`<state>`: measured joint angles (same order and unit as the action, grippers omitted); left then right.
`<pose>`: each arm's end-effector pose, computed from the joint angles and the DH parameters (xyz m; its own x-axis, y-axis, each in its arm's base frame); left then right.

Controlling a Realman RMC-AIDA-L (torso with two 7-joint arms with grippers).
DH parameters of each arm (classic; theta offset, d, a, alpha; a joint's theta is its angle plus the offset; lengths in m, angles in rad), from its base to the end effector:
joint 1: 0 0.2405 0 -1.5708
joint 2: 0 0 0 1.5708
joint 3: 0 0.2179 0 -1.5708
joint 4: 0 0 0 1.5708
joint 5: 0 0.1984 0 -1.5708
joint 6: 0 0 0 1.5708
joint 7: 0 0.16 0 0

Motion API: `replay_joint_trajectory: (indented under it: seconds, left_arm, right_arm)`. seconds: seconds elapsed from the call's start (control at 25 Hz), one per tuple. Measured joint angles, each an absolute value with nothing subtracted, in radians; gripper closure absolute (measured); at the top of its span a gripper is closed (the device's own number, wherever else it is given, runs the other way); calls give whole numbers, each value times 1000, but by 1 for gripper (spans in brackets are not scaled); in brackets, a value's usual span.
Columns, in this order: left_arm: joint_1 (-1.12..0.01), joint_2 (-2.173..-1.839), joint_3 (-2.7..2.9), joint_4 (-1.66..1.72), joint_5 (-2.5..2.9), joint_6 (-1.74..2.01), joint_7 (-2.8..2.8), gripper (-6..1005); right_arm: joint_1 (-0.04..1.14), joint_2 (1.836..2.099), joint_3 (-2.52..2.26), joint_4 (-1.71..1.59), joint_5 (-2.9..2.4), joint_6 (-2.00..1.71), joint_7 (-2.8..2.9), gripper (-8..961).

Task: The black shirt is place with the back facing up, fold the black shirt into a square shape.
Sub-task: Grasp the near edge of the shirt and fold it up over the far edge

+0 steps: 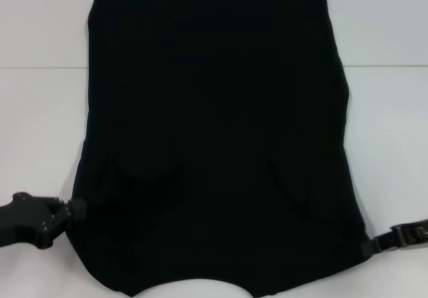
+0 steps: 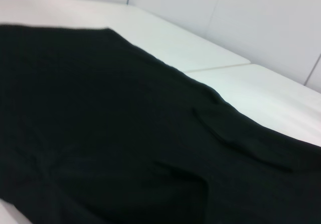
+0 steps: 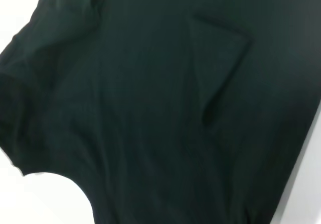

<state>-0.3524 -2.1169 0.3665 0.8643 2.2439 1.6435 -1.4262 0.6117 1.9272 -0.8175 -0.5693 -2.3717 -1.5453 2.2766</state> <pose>-0.2964 0.2627 0.0487 0.7217 0.4918 0.4872 0.6633 -0.6926 -0.2834 0.2758 0.2976 0.0152 0.3066 -0.9498 -0.0622 -0.9514 -0.3040 -0.0484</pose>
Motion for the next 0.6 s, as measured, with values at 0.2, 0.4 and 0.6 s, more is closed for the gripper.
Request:
replay_joint_trajectory:
  seconds: [0.2,0.4,0.6]
  left_arm:
    - [-340,-2115,352,897,2299,1692,-1528,984]
    - [-317,-2115,348,895,2313,1786,-1559,983]
    - [-302,-2124,355,881,2347,1905,-1552,983]
  right_arm:
    - [550,1904,-723,-590,-2375,-1592,2197,891]
    - [497,1880,-651,-603,-2375,-1640,2121,890]
    - [438,1875,-611,-646,-2376,-1693,2060,890]
